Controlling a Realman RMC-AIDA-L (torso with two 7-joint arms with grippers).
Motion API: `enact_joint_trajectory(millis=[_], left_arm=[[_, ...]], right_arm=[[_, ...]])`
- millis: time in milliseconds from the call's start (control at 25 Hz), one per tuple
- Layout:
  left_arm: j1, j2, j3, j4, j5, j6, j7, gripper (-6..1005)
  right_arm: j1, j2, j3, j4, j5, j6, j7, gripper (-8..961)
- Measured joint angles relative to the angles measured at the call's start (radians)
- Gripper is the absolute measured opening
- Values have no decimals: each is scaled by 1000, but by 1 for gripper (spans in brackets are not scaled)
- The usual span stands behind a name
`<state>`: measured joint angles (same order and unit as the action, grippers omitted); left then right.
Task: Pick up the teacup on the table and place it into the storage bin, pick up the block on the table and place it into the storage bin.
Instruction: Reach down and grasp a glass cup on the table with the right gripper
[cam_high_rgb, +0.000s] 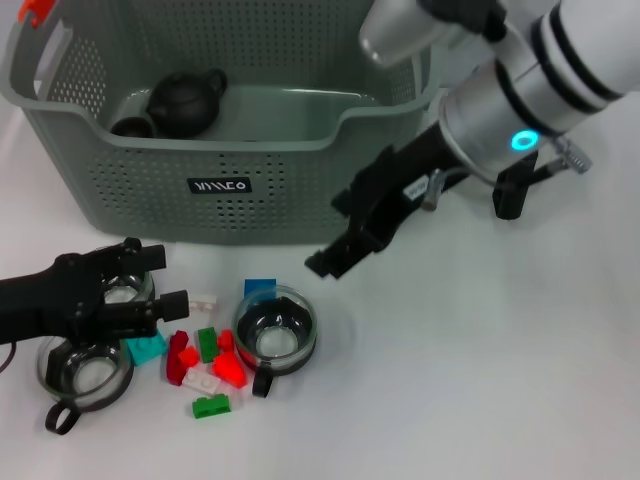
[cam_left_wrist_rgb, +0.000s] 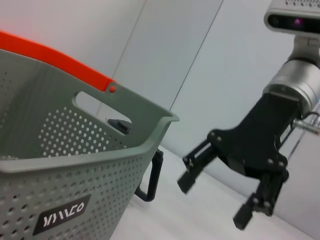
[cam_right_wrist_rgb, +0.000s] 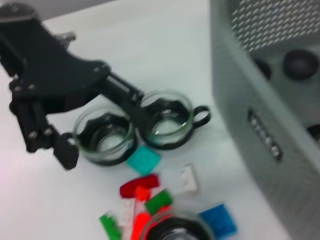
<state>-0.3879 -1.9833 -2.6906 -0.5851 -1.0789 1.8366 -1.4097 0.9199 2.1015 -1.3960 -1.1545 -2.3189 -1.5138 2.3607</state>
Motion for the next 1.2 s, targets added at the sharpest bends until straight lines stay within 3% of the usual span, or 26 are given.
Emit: enact_joint_trajectory(millis=[480, 880, 1200], left_arm=[[16, 3, 15, -1, 21, 16, 1, 942], [28, 32, 24, -1, 65, 105, 21, 942], [31, 56, 43, 0, 100, 158, 24, 942]], right_arm=[[19, 3, -230, 50, 101, 48, -78, 900], [44, 5, -338, 52, 103, 37, -206, 901], [93, 5, -385, 134, 96, 55, -295, 900]])
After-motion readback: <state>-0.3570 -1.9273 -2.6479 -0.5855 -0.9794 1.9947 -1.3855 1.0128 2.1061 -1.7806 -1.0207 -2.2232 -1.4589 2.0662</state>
